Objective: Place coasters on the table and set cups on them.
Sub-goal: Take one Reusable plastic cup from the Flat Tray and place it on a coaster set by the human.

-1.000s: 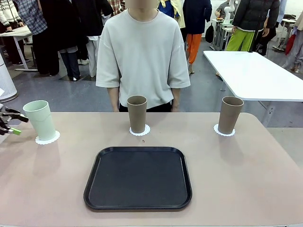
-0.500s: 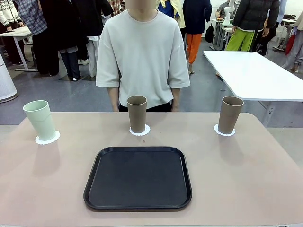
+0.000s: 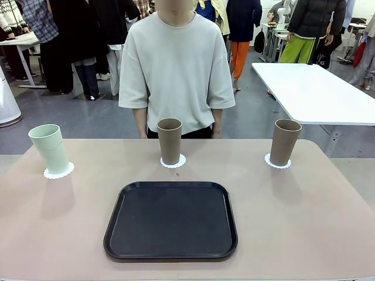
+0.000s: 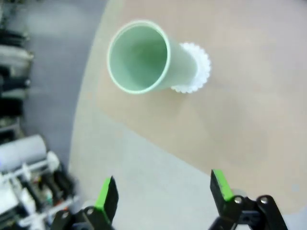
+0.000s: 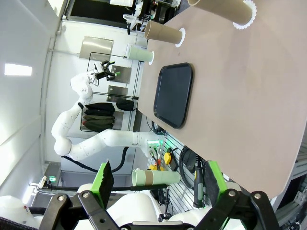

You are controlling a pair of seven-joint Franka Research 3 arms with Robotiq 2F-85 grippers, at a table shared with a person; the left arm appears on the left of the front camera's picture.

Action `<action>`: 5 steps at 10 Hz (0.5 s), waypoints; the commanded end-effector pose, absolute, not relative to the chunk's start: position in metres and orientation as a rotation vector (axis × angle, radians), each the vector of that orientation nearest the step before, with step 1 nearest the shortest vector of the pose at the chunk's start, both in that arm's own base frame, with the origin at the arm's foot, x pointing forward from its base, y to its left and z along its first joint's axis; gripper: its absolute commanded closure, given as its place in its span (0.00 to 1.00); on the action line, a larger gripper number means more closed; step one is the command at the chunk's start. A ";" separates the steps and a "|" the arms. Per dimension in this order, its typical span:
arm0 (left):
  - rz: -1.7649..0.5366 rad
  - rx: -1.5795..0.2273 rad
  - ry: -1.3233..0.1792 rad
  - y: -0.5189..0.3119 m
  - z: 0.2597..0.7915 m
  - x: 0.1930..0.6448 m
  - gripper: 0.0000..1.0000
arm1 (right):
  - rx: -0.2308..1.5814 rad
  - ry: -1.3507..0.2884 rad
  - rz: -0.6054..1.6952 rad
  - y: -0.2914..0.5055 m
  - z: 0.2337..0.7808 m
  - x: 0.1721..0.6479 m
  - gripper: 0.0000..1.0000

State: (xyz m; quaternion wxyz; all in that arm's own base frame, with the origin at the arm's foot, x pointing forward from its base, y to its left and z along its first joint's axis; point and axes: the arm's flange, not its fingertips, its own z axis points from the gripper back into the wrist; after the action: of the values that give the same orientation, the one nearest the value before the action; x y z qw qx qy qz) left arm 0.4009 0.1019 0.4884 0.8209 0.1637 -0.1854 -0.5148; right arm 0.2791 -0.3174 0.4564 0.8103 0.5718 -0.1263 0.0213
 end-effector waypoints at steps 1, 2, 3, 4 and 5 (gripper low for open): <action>-1.015 0.283 -0.193 0.078 0.508 0.398 0.00 | 1.229 -0.274 0.051 -0.317 0.458 0.278 0.00; -1.075 0.277 -0.110 0.073 0.513 0.398 0.00 | 1.229 -0.274 0.051 -0.317 0.458 0.278 0.00; -1.140 0.249 -0.057 0.070 0.520 0.397 0.00 | 1.229 -0.274 0.051 -0.317 0.458 0.278 0.00; -1.179 0.205 -0.047 0.070 0.530 0.395 0.00 | 1.229 -0.274 0.051 -0.317 0.458 0.278 0.00; -1.240 0.126 -0.054 0.070 0.540 0.393 0.00 | 1.229 -0.274 0.051 -0.317 0.458 0.278 0.00</action>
State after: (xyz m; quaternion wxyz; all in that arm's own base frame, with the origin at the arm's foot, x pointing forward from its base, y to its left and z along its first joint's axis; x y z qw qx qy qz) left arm 0.3890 0.0616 0.5241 0.8276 0.0975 -0.0192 -0.5524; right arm 0.2791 -0.3174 0.4564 0.8103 0.5718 -0.1263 0.0213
